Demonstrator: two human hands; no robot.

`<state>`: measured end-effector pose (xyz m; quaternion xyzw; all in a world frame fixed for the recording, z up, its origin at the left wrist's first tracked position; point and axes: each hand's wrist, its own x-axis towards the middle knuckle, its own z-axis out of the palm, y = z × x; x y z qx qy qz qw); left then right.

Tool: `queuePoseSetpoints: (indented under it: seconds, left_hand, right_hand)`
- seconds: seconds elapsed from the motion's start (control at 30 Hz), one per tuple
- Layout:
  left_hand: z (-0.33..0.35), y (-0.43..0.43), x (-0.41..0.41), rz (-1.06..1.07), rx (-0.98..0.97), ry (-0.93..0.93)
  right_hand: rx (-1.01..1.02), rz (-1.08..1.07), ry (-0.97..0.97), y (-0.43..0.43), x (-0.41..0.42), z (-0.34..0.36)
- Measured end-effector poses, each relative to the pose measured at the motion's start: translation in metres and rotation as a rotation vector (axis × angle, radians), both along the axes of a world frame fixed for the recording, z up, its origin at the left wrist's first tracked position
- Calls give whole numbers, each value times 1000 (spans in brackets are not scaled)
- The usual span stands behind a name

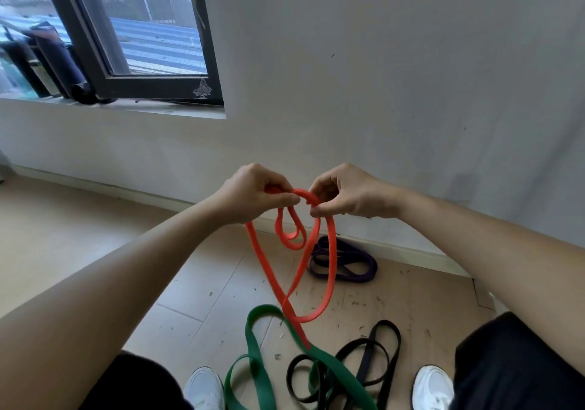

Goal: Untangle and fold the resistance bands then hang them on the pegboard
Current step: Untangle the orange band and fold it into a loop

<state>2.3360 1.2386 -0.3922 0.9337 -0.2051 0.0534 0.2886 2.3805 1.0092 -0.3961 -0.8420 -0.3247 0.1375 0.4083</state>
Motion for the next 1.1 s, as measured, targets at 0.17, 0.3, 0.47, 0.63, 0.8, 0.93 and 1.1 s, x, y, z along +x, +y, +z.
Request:
queuePoseSetpoints:
  seconds: [0.17,0.3,0.47,0.63,0.8,0.93,1.1]
  left_hand:
    - [4,8,1,41,-66,-49]
    - [5,23,1,73,-144,-77]
    - [6,34,1,127,-213,-84]
    - [10,36,-1,143,-284,-115]
    - [13,36,1,200,-363,-157]
    - [11,42,2,252,-381,-154]
    - [5,52,3,318,-362,-105]
  right_hand:
    - [-134,19,51,-4,8,-19]
    - [-196,-25,64,-13,18,-32]
    - [-238,-65,59,-25,31,-40]
    - [-259,-112,55,-35,37,-39]
    - [-475,-126,31,-41,43,-50]
    - [-446,-177,98,-48,43,-50]
    - [49,-321,483,-64,48,-35]
